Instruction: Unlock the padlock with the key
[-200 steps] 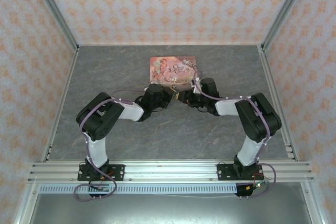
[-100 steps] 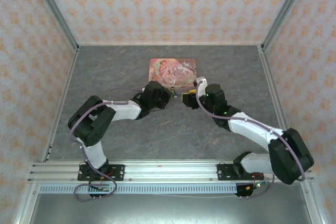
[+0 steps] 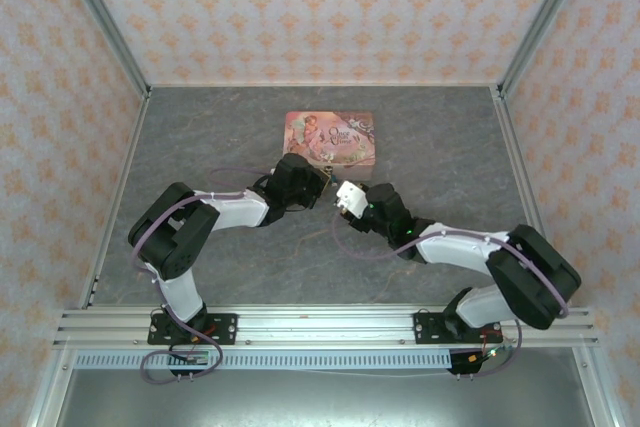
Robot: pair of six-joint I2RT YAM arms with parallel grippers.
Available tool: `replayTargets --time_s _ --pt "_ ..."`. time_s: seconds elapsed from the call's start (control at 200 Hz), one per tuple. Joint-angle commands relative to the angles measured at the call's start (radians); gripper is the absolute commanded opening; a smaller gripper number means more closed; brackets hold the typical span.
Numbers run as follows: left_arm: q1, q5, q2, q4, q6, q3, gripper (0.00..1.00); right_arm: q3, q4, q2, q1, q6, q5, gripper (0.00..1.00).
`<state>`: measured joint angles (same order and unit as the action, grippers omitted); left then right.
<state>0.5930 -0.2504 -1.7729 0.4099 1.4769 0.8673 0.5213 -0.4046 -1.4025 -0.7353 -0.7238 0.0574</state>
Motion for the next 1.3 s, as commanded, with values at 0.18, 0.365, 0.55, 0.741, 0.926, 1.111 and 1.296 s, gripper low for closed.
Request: replayTargets --time_s 0.18,0.365,0.55,0.741,0.926,1.111,1.296 --pt "-0.005 -0.008 0.032 -0.005 0.011 0.041 0.0 0.03 -0.211 -0.118 -0.01 -0.144 -0.073 0.44" --pt "-0.005 -0.008 0.03 -0.005 0.011 0.045 0.0 0.047 -0.259 -0.17 -0.01 -0.133 -0.067 0.42" --pt "-0.005 -0.004 0.035 -0.013 0.006 0.042 0.0 0.067 -0.288 -0.213 -0.01 -0.13 -0.064 0.39" --pt "-0.006 -0.01 0.029 -0.014 0.005 0.044 0.0 0.092 -0.288 -0.242 -0.01 -0.148 -0.057 0.36" --pt "-0.005 -0.011 0.025 -0.017 0.005 0.047 0.0 0.116 -0.289 -0.261 -0.01 -0.148 -0.04 0.33" --pt "-0.005 -0.011 0.028 -0.022 0.003 0.049 0.0 0.132 -0.289 -0.27 -0.01 -0.145 -0.028 0.27" --pt "-0.006 -0.01 0.032 -0.02 0.005 0.045 0.0 0.145 -0.281 -0.28 -0.01 -0.129 -0.022 0.19"
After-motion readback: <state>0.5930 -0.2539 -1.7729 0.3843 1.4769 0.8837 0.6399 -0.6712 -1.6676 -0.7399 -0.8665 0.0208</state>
